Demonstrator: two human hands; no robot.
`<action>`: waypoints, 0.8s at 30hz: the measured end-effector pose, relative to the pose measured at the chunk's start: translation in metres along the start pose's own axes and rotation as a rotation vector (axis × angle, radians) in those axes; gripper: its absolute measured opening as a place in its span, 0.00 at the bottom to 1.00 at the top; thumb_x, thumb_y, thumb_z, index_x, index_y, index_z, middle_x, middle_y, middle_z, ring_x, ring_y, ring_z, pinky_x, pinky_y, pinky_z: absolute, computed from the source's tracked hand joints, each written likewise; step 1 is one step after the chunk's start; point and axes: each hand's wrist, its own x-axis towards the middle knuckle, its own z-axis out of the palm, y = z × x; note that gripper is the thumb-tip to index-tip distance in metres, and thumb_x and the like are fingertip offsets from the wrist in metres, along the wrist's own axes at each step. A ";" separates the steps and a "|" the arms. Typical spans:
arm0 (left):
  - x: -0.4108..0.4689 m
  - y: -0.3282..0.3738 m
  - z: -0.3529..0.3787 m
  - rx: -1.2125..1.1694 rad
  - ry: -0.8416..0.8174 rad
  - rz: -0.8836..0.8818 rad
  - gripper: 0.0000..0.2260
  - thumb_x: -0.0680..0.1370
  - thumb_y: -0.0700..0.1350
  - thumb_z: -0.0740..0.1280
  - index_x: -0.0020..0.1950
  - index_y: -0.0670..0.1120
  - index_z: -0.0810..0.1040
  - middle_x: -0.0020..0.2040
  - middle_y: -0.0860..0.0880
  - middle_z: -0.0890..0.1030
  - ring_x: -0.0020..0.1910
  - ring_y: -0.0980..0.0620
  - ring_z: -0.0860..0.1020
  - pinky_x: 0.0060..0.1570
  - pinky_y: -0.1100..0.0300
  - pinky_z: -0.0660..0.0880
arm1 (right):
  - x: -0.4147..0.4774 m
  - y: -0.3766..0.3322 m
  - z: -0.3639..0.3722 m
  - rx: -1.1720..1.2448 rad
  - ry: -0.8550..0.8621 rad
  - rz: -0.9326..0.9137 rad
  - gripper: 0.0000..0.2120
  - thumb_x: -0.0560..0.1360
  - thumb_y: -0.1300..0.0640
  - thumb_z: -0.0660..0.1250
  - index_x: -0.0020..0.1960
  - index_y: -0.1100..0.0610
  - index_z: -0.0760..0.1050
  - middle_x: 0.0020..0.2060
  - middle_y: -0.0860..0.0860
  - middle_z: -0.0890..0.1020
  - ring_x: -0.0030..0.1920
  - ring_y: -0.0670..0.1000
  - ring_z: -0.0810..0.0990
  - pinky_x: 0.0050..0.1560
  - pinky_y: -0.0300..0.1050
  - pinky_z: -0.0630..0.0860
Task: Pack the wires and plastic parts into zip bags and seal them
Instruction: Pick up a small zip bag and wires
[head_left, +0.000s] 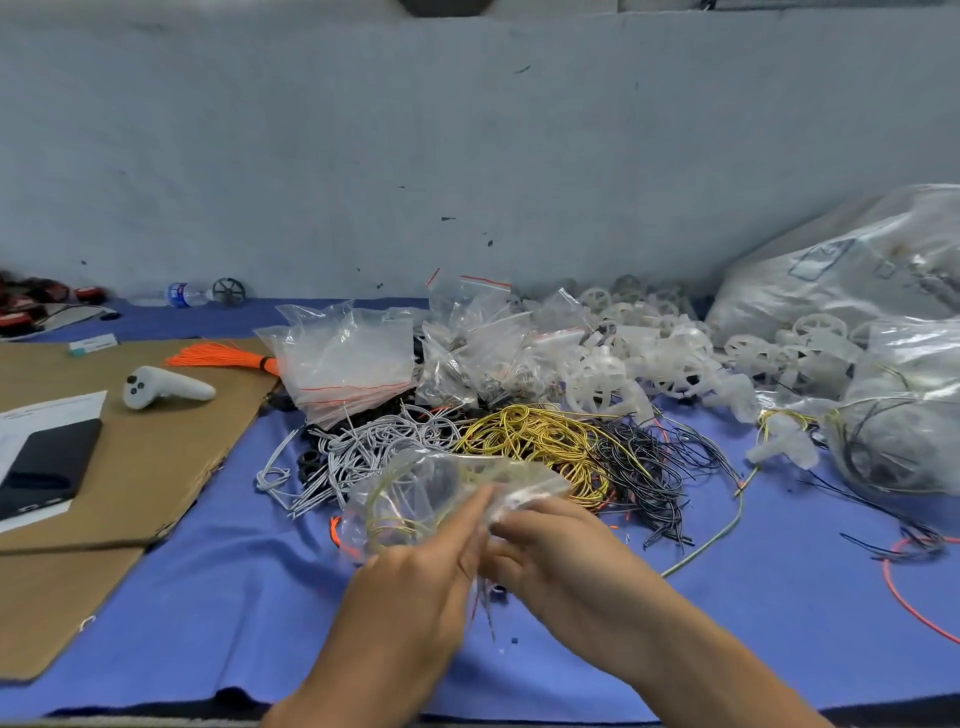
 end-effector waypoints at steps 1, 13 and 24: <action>0.000 0.001 0.002 -0.009 -0.020 0.015 0.23 0.77 0.65 0.34 0.73 0.75 0.44 0.41 0.44 0.82 0.49 0.47 0.81 0.63 0.49 0.67 | 0.005 0.001 0.005 -0.010 -0.008 0.009 0.04 0.74 0.71 0.61 0.45 0.67 0.75 0.40 0.62 0.76 0.44 0.57 0.80 0.49 0.46 0.78; 0.010 -0.011 -0.019 -0.566 0.266 -0.043 0.16 0.75 0.63 0.57 0.61 0.74 0.75 0.28 0.57 0.75 0.25 0.63 0.70 0.28 0.71 0.67 | 0.001 -0.026 0.029 -1.436 -0.203 -0.517 0.07 0.80 0.58 0.60 0.44 0.53 0.74 0.35 0.49 0.79 0.35 0.49 0.77 0.39 0.49 0.77; 0.008 -0.012 -0.014 -0.636 0.228 -0.075 0.18 0.77 0.58 0.59 0.65 0.63 0.78 0.29 0.61 0.66 0.29 0.65 0.77 0.33 0.76 0.68 | 0.054 -0.084 -0.164 -1.767 0.725 -0.094 0.08 0.80 0.55 0.60 0.50 0.54 0.79 0.49 0.55 0.84 0.50 0.59 0.80 0.46 0.49 0.75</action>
